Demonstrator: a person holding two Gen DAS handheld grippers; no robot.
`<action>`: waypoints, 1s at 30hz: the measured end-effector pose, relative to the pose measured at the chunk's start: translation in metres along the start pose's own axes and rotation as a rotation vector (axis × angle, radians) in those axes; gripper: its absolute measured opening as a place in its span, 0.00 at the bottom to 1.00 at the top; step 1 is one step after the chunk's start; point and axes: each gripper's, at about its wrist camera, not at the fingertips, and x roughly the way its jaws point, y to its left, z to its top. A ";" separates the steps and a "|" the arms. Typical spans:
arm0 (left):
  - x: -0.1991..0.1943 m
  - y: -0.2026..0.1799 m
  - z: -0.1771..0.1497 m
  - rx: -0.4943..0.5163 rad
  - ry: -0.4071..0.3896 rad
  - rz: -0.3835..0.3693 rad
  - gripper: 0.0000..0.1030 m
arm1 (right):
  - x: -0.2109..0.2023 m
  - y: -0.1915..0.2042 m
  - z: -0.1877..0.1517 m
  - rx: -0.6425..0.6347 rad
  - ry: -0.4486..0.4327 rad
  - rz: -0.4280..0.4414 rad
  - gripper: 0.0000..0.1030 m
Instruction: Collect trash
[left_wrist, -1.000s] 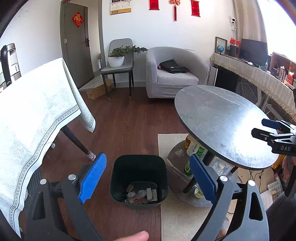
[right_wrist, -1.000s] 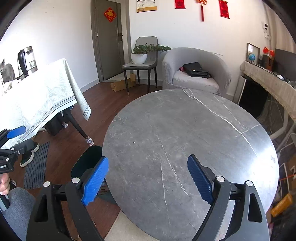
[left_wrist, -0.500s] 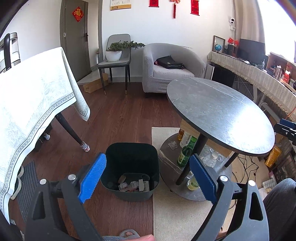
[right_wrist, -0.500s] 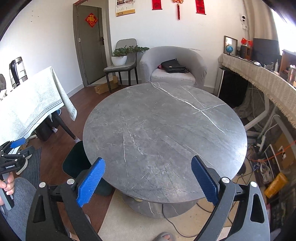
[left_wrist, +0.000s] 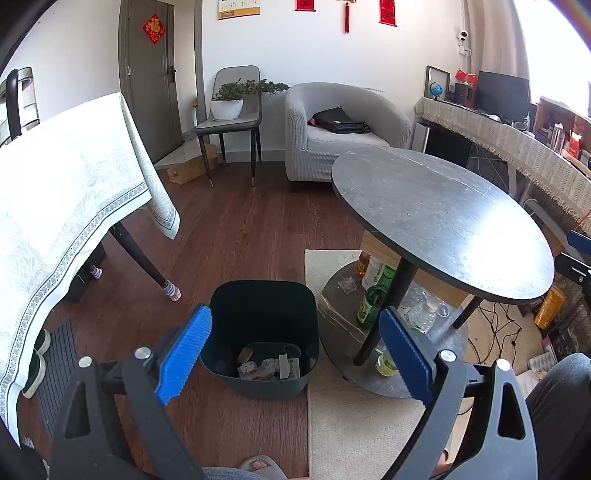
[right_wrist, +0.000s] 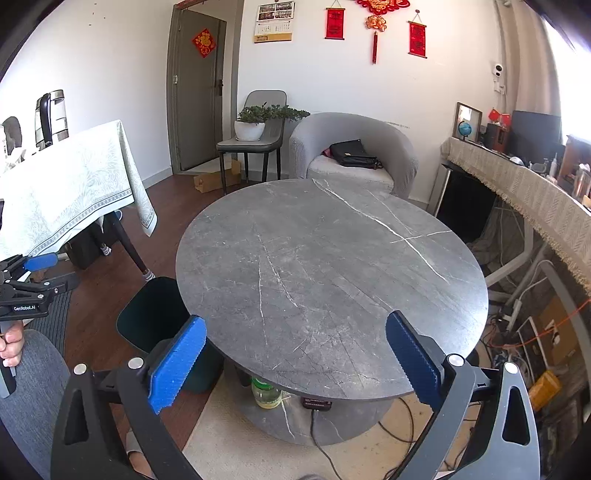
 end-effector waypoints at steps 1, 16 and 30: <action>0.000 0.000 0.000 0.000 -0.002 0.001 0.91 | 0.001 0.001 0.000 -0.004 0.004 0.001 0.96; -0.001 -0.004 -0.001 0.021 0.002 0.013 0.93 | 0.005 -0.004 0.000 0.028 0.022 0.007 0.96; 0.000 -0.004 0.000 0.021 0.010 0.012 0.93 | 0.007 -0.005 0.002 0.039 0.028 0.016 0.96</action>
